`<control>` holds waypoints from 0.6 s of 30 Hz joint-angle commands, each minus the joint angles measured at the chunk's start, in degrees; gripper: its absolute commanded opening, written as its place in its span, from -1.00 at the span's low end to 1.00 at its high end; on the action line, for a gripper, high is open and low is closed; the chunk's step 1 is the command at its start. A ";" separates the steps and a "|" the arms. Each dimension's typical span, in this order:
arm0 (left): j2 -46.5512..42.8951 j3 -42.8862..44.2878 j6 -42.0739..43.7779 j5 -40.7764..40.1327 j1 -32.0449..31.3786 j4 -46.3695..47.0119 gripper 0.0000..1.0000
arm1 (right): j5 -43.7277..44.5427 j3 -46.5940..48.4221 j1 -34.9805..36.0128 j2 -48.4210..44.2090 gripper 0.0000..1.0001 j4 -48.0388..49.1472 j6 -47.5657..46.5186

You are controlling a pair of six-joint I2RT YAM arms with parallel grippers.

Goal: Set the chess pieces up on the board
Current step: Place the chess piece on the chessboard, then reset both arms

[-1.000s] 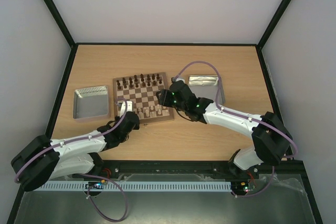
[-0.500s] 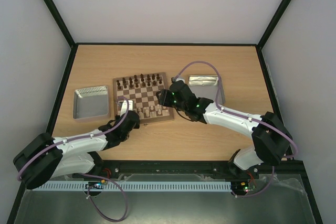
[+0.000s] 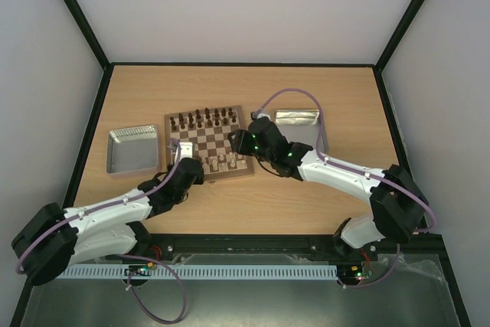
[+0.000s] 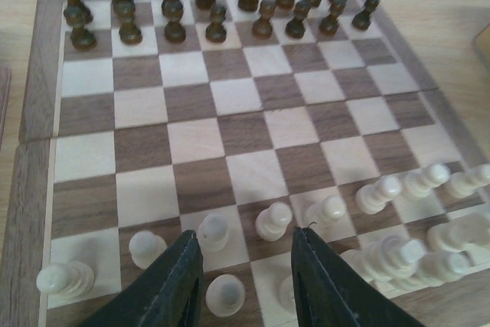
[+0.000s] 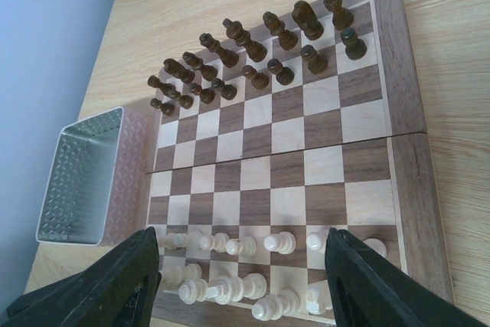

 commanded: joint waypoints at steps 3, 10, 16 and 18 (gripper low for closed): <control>-6.51 6.25 -1.92 1.59 0.38 -7.00 -0.23 | 2.32 0.87 -0.22 -3.97 0.18 -1.42 -0.62; -14.43 15.40 -1.43 3.60 1.60 -17.73 0.77 | 9.47 0.21 -0.23 -8.83 0.20 -7.45 -3.26; -23.19 20.79 0.05 7.08 1.96 -25.70 0.98 | 18.19 -1.61 -0.21 -17.73 0.34 -14.82 -6.92; -25.83 23.58 1.13 9.18 1.96 -30.03 0.98 | 21.50 -1.68 -0.21 -21.45 0.50 -18.27 -7.67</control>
